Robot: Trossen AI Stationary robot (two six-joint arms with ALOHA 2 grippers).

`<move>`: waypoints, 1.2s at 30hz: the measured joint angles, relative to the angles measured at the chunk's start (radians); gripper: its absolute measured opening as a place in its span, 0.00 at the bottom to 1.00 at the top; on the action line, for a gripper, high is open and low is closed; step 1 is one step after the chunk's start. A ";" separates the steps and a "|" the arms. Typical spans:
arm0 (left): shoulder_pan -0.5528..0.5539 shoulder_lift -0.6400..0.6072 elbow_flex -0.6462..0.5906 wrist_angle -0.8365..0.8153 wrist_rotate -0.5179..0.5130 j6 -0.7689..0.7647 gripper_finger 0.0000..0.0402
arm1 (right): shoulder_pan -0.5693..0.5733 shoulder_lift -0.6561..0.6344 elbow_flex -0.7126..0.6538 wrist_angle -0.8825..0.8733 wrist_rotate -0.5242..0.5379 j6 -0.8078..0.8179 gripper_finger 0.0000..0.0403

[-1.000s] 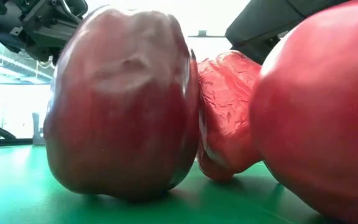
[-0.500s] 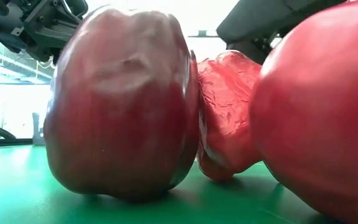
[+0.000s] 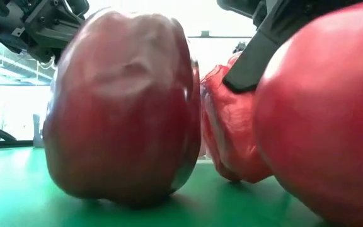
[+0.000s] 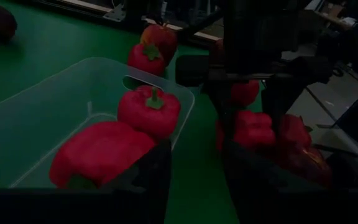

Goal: Sort produce into baskets
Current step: Put the red bell pepper into the transparent bin

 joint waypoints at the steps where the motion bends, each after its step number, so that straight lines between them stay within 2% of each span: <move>1: 0.000 0.000 0.000 0.000 0.000 0.000 0.37 | -0.001 -0.007 0.000 0.003 0.002 -0.002 0.58; 9: 0.037 -0.004 0.000 0.000 -0.034 0.024 0.37 | -0.058 -0.161 0.031 0.037 0.012 -0.190 0.58; 13: 0.081 -0.022 0.000 0.004 -0.034 0.073 0.37 | -0.113 -0.219 0.035 0.039 0.073 -0.295 0.58; 18: 0.140 -0.099 -0.001 0.005 -0.034 0.138 0.37 | -0.227 -0.194 0.035 -0.018 0.160 -0.366 0.60; 21: 0.172 -0.162 -0.001 -0.005 -0.034 0.141 0.37 | -0.289 -0.169 0.034 -0.072 0.172 -0.379 0.61; 24: 0.201 -0.222 -0.001 -0.083 -0.035 0.161 0.37 | -0.335 -0.163 0.034 -0.154 0.167 -0.379 0.60; 27: 0.229 -0.260 -0.001 -0.135 -0.037 0.186 0.37 | -0.371 -0.163 0.034 -0.230 0.123 -0.370 0.61; 31: 0.279 -0.277 -0.001 -0.140 -0.042 0.246 0.38 | -0.410 -0.162 0.033 -0.243 -0.001 -0.376 0.69; 36: 0.376 -0.276 -0.001 -0.153 -0.041 0.267 0.50 | -0.435 -0.185 0.033 -0.201 -0.094 -0.444 0.83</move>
